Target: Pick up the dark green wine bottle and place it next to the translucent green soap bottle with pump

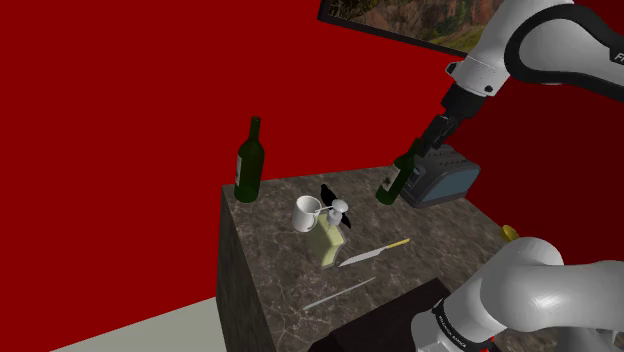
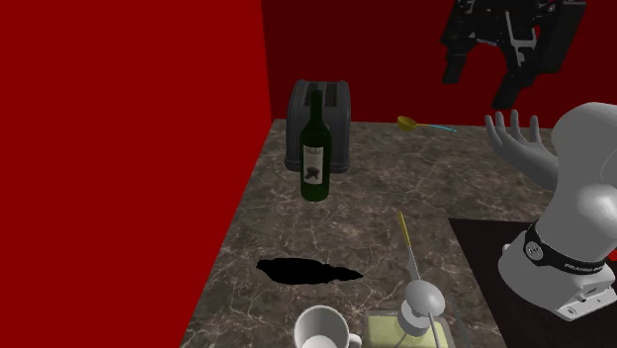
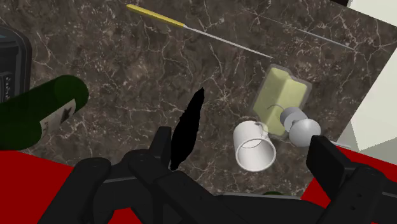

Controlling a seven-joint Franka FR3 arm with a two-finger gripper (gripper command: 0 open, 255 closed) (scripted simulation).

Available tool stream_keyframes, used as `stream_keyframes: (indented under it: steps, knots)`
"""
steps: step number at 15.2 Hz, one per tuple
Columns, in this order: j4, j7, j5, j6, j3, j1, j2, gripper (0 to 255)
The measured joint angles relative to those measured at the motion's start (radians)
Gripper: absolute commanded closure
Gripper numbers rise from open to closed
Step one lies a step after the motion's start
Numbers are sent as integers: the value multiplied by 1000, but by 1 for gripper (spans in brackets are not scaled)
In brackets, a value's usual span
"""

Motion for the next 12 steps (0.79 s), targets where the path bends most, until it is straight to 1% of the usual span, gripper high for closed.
stream_keyframes:
  steps: [2, 8, 9, 12]
  knots:
    - [-2, -7, -5, 11, -8, -3, 9, 0]
    - [18, -98, -66, 100, -112, -44, 116, 0]
    - [35, -106, -70, 104, -122, -47, 136, 0]
    - [67, -158, -91, 155, -181, -64, 215, 0]
